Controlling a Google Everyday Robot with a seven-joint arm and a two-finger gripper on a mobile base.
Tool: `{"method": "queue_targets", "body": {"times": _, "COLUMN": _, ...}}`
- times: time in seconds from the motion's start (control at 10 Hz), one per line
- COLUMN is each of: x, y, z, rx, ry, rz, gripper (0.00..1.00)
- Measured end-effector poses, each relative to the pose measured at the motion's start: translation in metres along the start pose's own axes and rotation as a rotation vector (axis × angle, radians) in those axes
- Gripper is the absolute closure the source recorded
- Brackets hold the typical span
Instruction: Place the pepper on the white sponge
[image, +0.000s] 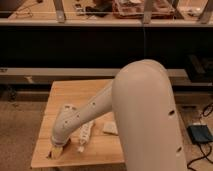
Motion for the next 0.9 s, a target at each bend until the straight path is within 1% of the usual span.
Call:
{"method": "queue_targets", "body": {"times": 0.2, "x": -0.003, "y": 0.003, "z": 0.008, "rx": 0.007, "ry": -0.01, "rz": -0.006, "gripper": 0.31}}
{"method": "queue_targets", "body": {"times": 0.3, "x": -0.003, "y": 0.004, "z": 0.012, "rx": 0.01, "ry": -0.013, "rz": -0.009, "gripper": 0.33}}
{"method": "queue_targets", "body": {"times": 0.5, "x": -0.005, "y": 0.005, "z": 0.016, "rx": 0.013, "ry": -0.015, "rz": -0.01, "gripper": 0.49}}
{"method": "queue_targets", "body": {"times": 0.7, "x": -0.005, "y": 0.007, "z": 0.018, "rx": 0.012, "ry": -0.011, "rz": -0.014, "gripper": 0.7}}
{"method": "queue_targets", "body": {"times": 0.8, "x": -0.004, "y": 0.007, "z": 0.018, "rx": 0.012, "ry": -0.01, "rz": -0.016, "gripper": 0.73}}
{"method": "queue_targets", "body": {"times": 0.9, "x": -0.004, "y": 0.008, "z": 0.019, "rx": 0.013, "ry": -0.008, "rz": -0.02, "gripper": 0.74}}
